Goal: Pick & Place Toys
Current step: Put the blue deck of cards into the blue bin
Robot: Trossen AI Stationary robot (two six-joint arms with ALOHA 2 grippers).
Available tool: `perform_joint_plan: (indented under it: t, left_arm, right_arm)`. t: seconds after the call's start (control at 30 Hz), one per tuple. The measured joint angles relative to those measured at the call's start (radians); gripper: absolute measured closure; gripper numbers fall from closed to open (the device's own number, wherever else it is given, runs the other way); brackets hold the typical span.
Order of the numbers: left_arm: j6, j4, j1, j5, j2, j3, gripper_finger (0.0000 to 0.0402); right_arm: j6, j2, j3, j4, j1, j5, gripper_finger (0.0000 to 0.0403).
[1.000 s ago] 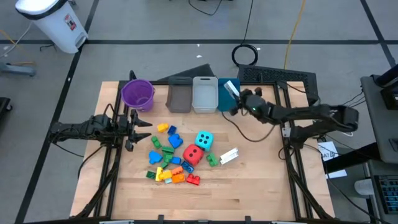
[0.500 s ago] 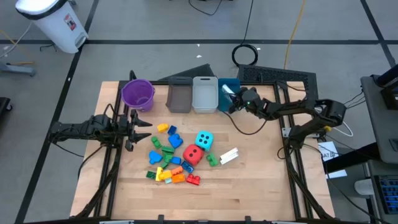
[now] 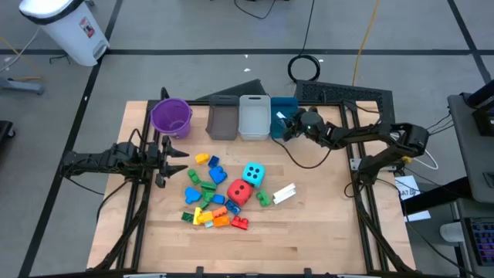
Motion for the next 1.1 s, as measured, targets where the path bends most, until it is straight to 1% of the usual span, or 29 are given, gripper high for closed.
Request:
perform_joint_plan:
  t: [0.07,0.2,0.27,0.33,0.4,0.57,0.77,0.93,1.0,1.1]
  left_arm:
    - [0.0,0.0,0.0,0.0,0.0,0.0,0.0192]
    - [0.0,-0.001,0.0,0.0,0.0,0.0,0.0192]
    - [0.0,0.0,0.0,0.0,0.0,0.0,0.0192]
    - [0.0,-0.002,0.0,0.001,0.0,0.0,0.0192]
    - [0.0,-0.001,0.0,0.0,0.0,0.0,0.0192]
    - [0.0,-0.002,0.0,0.0,0.0,0.0,0.0192]
    - [0.0,-0.001,0.0,0.0,0.0,0.0,0.0192]
    - [0.0,-0.002,0.0,0.0,0.0,0.0,0.0192]
    - [0.0,-0.002,0.0,0.0,0.0,0.0,0.0192]
    - [0.0,-0.001,0.0,0.0,0.0,0.0,0.0192]
  right_arm:
    - [-0.001,-0.018,0.028,-0.084,-0.01,-0.043,0.0237]
    - [0.045,-0.035,0.174,-0.403,-0.064,-0.265,0.0235]
    - [0.026,-0.023,0.244,-0.523,-0.084,-0.302,0.0235]
    - [-0.009,-0.002,0.286,-0.586,-0.1,-0.306,0.0234]
    - [-0.031,0.013,0.301,-0.617,-0.112,-0.312,0.0232]
    - [-0.054,0.045,0.304,-0.631,-0.118,-0.311,0.023]
    - [-0.067,0.082,0.304,-0.627,-0.116,-0.311,0.0241]
    - [-0.08,0.094,0.303,-0.628,-0.116,-0.302,0.0266]
    - [-0.083,0.093,0.304,-0.625,-0.116,-0.279,0.0281]
    - [-0.091,0.093,0.304,-0.624,-0.116,-0.28,0.0306]
